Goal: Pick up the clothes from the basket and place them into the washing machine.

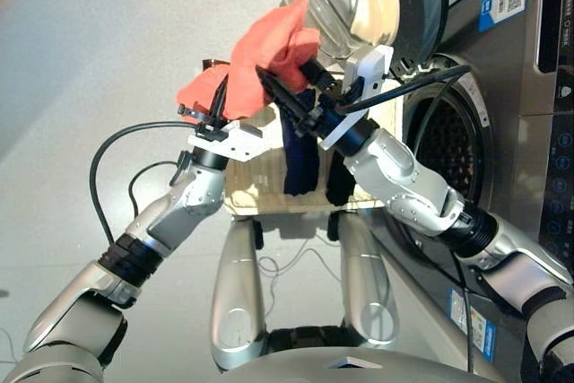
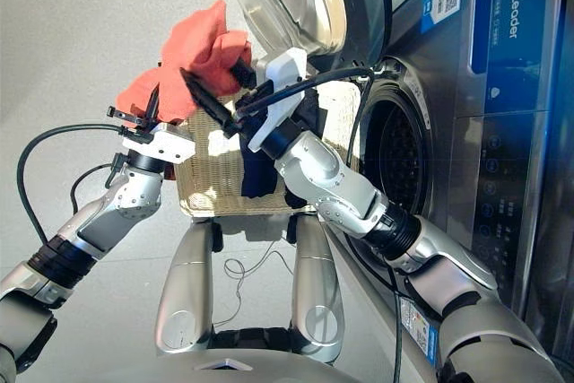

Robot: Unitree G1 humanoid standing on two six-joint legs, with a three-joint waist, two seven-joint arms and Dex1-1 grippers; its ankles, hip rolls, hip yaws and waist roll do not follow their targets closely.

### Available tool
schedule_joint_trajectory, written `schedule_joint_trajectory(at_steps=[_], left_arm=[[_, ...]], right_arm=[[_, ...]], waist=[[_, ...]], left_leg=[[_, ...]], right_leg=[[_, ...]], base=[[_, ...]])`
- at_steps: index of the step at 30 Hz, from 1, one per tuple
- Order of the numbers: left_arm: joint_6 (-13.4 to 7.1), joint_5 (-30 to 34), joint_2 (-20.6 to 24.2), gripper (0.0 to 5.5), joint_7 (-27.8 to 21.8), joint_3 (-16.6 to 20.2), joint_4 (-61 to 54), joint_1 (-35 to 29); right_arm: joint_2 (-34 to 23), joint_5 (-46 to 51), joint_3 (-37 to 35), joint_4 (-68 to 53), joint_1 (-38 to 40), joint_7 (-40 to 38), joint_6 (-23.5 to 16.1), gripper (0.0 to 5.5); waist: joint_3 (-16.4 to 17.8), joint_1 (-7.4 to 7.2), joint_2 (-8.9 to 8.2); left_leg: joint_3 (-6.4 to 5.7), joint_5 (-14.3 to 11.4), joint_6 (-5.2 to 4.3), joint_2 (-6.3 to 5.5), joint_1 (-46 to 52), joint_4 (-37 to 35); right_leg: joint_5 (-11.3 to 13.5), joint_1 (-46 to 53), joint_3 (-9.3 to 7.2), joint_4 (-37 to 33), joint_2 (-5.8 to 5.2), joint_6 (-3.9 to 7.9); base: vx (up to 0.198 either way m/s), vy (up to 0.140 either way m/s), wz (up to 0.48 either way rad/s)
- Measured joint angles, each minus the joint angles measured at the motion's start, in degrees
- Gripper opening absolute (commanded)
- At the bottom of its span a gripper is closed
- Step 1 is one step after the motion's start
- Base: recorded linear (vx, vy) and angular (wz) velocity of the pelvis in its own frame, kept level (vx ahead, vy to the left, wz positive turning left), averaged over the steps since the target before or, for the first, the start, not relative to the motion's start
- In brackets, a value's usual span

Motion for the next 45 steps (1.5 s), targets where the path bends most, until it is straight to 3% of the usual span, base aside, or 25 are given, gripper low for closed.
schedule_joint_trajectory(at_steps=[13,14,15,16,26,29,34,38,45], left_arm=[[0.0,3.2,-0.3,0.0,1.8,-1.6,-1.8,-2.5],[0.0,3.1,-0.5,0.91,1.8,-2.0,-1.8,-2.6],[0.0,3.0,-0.9,2.29,1.9,-2.6,-1.8,-2.7],[0.0,2.9,-1.3,5.5,2.0,-3.0,-1.8,-2.6],[-0.1,0.3,-3.4,5.5,1.9,-7.6,-1.4,-2.6],[-1.4,-1.2,-3.7,5.5,1.9,-7.9,-1.4,-3.0],[-3.6,-7.0,-3.5,5.5,-0.1,-8.0,-1.4,-5.4],[-3.9,-10.2,-3.6,5.5,-1.4,-10.0,-1.4,-7.0],[-4.3,-13.1,-6.5,5.5,-1.7,-9.8,-0.9,-5.7]], right_arm=[[1.0,-11.6,-4.1,1.6,5.2,-3.8,-0.4,0.0],[1.1,-12.6,-4.1,2.6,5.4,-3.9,-0.7,0.0],[1.3,-13.9,-4.3,3.9,5.8,-4.3,-1.1,0.0],[1.5,-14.4,-4.5,5.0,6.9,-5.4,-1.2,0.0],[10.0,-22.2,-11.2,24.3,10.9,-13.7,-3.8,0.0],[11.8,-23.2,-13.1,30.5,9.8,-16.8,-3.8,0.0],[12.1,-23.2,-17.5,40.3,9.6,-20.2,-3.8,0.0],[12.6,-22.9,-18.9,47.5,9.2,-21.7,-3.8,0.0],[15.6,-18.5,-24.5,53.7,10.1,-23.3,-6.4,0.0]], waist=[[0.0,-0.54,0.0],[0.0,-0.57,0.0],[0.0,-0.51,0.0],[0.0,-0.54,0.0],[0.0,-0.75,0.07],[0.0,-0.52,0.13],[0.0,-0.11,1.64],[0.0,-0.17,3.01],[0.1,-0.09,3.42]], left_leg=[[-0.01,0.0,0.0,-0.02,-0.4,0.1],[0.0,0.0,0.0,-0.01,-0.4,0.1],[-0.02,0.0,0.0,-0.02,-0.4,0.1],[-0.02,0.0,0.0,-0.01,-0.4,0.1],[-0.01,0.0,0.01,-0.01,-0.6,0.1],[-0.07,0.0,0.01,-0.03,-0.6,0.2],[-0.32,0.0,0.02,-0.14,-1.1,0.4],[-0.7,0.0,0.01,-0.13,-1.8,0.9],[-1.13,0.0,0.01,-0.18,-2.7,1.5]], right_leg=[[0.0,-0.4,0.0,0.1,0.02,0.0],[0.0,-0.4,0.01,0.1,0.06,0.0],[0.0,-0.4,0.01,0.1,0.05,0.0],[0.0,-0.5,0.01,0.1,0.06,0.0],[0.0,-0.6,0.06,0.1,0.03,0.0],[0.0,-0.6,0.03,0.2,0.03,0.0],[0.0,-0.7,-0.18,0.2,-0.08,0.06],[0.0,-0.9,-0.56,0.2,-0.08,0.05],[0.0,-1.6,-0.72,0.5,-0.09,0.07]], base=[[0.0,0.0,0.0],[0.0,0.0,0.0],[0.0,0.0,0.0],[0.0,0.0,0.0],[0.0,0.0,0.0],[0.0,0.0,0.0],[0.0,0.0,0.0],[0.0,0.0,0.0],[0.0,0.0,0.0]])
